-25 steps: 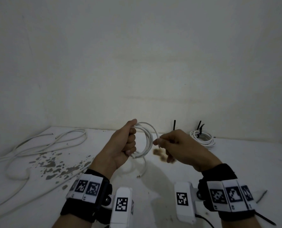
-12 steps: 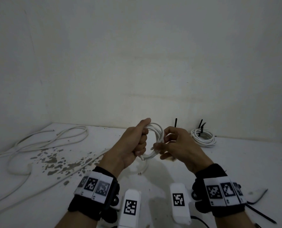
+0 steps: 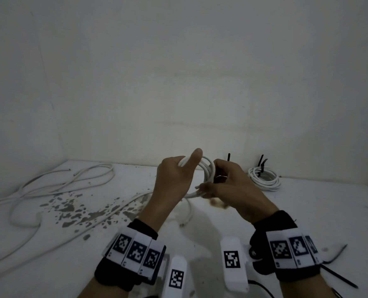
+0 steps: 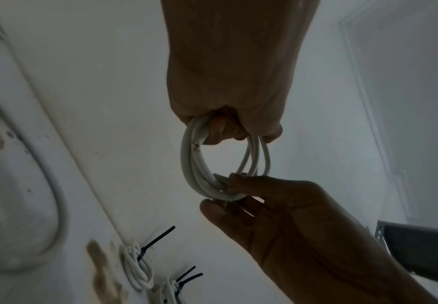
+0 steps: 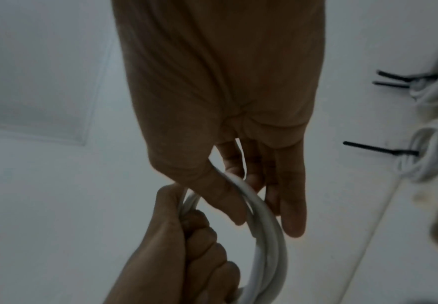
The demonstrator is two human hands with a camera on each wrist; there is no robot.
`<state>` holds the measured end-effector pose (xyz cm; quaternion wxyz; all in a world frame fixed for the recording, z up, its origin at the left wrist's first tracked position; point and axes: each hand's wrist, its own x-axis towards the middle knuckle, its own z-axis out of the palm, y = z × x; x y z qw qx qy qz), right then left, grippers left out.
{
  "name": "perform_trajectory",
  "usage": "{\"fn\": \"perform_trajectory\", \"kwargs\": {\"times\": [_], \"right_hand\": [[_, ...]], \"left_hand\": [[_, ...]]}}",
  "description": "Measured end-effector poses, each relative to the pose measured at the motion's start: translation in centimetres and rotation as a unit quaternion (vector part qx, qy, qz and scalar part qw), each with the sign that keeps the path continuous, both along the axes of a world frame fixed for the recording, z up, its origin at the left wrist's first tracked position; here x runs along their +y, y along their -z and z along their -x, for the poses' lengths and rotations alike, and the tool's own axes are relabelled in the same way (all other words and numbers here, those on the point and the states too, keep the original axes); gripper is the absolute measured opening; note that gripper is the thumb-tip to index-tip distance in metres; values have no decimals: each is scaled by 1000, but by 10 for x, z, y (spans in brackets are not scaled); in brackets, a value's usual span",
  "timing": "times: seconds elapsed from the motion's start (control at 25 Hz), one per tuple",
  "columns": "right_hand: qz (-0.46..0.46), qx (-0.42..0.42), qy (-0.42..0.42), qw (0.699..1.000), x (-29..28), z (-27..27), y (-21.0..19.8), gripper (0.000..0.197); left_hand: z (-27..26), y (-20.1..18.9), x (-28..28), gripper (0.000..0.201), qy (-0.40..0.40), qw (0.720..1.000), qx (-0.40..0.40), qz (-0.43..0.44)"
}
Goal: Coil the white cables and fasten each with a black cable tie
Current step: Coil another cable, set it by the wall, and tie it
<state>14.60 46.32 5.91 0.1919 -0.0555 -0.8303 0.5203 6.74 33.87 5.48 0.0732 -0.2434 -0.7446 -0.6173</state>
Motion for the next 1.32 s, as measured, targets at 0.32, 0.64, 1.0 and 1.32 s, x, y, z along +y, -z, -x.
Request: {"fn": "perform_trajectory", "kwargs": {"times": [0.32, 0.64, 1.0, 1.32], "right_hand": [[-130, 65, 71, 987, -8, 5, 5, 22], [-53, 75, 31, 995, -10, 13, 13, 30], [-164, 113, 53, 979, 7, 13, 13, 26], [-237, 104, 69, 963, 1, 8, 9, 27]], "left_hand": [[-2, 10, 11, 64, 13, 998, 54, -5], [3, 8, 1, 51, 44, 993, 107, 0], [-4, 1, 4, 54, 84, 994, 68, 2], [-3, -2, 4, 54, 110, 994, -21, 7]]}}
